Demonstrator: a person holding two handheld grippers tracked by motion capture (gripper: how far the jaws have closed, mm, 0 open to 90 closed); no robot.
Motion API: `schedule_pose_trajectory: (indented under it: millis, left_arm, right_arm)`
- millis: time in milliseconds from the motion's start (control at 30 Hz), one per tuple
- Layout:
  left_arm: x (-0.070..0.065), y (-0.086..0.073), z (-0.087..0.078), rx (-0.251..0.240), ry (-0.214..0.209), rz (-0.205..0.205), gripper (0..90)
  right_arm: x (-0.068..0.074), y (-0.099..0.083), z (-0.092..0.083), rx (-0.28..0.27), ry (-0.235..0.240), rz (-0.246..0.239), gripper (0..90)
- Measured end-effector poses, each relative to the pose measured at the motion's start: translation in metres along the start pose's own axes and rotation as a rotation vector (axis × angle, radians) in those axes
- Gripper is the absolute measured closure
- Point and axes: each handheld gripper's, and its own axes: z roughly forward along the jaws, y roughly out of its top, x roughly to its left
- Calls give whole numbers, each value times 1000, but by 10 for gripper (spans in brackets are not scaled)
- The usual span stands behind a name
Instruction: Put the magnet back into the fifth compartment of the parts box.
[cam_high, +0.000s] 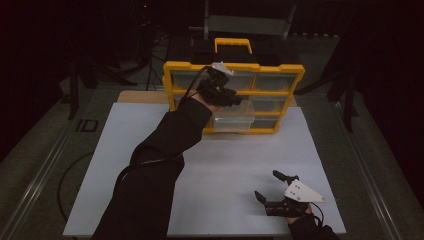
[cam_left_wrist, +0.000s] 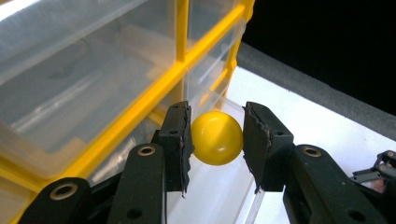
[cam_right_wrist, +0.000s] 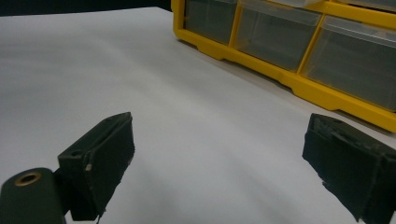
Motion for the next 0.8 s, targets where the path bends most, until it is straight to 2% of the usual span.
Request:
schedule_pose_trajectory:
  millis: [433,500,800]
  left_arm:
    - [3,-5,11,56,19,-23,629]
    - [4,-6,12,69,14,-38,629]
    - [2,-7,19,127,24,-33,629]
  right_arm:
    - [0,0,0,2,2,-2,89]
    - [0,0,0,2,2,0,89]
    - [0,0,0,0,1,-2,89]
